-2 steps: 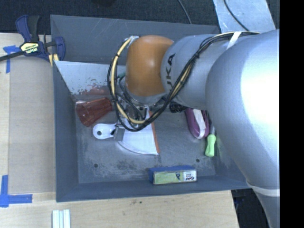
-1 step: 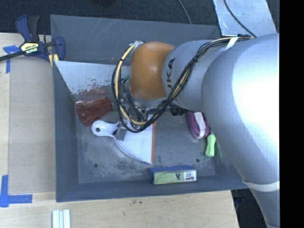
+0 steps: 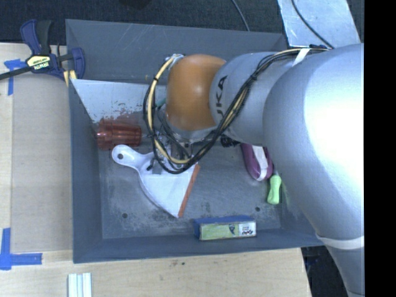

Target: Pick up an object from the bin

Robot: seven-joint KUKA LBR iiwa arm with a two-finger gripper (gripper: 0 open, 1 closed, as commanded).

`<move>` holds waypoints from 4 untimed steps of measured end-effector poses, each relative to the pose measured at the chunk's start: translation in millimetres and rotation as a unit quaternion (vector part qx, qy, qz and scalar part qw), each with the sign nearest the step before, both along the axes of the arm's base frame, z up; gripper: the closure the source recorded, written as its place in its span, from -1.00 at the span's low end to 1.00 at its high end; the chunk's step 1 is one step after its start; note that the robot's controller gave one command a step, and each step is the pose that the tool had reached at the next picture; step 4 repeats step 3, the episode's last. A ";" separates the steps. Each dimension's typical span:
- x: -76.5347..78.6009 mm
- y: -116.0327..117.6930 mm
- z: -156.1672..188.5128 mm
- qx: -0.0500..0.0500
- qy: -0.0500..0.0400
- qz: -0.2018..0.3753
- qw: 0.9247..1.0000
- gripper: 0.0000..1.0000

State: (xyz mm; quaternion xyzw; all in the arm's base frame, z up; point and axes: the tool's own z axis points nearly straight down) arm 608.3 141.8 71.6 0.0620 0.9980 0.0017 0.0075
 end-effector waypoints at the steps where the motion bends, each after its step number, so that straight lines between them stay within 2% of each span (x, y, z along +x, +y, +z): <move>1: -0.2 0.6 0.0 0.000 0.000 0.004 1.000 1.00; 2: -3.4 -0.3 19.7 -0.001 0.006 0.004 1.000 1.00; 3: -1.6 -0.2 65.6 0.000 0.003 0.003 1.000 1.00; 4: -1.6 -0.2 65.6 0.000 0.003 0.003 1.000 1.00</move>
Offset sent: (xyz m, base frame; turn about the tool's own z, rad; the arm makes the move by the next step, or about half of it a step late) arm -0.0001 0.0004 0.0667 -0.0074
